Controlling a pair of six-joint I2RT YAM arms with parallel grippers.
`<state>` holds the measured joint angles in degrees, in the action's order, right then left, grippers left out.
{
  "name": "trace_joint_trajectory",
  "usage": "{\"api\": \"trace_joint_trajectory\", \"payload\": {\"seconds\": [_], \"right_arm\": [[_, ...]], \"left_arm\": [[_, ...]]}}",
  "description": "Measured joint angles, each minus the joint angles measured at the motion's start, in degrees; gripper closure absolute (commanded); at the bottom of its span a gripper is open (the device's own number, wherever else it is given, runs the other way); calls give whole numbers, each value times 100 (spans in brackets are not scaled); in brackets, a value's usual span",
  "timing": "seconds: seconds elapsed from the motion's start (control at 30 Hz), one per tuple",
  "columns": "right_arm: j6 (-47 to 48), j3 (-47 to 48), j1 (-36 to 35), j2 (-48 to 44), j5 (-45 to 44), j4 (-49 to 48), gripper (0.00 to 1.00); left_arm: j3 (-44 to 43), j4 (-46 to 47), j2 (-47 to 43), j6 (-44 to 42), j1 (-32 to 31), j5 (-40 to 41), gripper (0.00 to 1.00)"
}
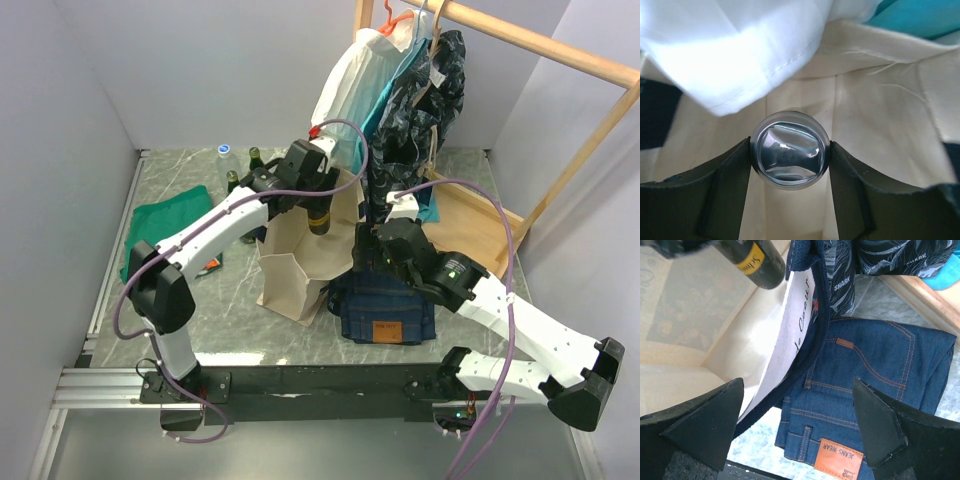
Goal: Take the beverage out of the canvas bag
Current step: Take out the drink from the canvas bag.
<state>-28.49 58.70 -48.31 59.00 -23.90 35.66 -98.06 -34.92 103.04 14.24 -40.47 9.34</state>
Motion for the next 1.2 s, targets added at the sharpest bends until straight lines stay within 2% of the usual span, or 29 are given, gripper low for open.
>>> {"api": "trace_joint_trajectory", "payload": {"seconds": [0.5,0.77,1.2], "right_arm": [[-42,-22,0,-66,50,-2,6],[-57,-22,0,-81,109,0,7],[-129,-22,0,-101,232,0,7]], "left_arm": [[-2,-61,-490,-26,-24,-267,99],[-476,-627,-535,-146,-37,-496,99],[-535,-905,-1469,-136,-50,-511,99]]}}
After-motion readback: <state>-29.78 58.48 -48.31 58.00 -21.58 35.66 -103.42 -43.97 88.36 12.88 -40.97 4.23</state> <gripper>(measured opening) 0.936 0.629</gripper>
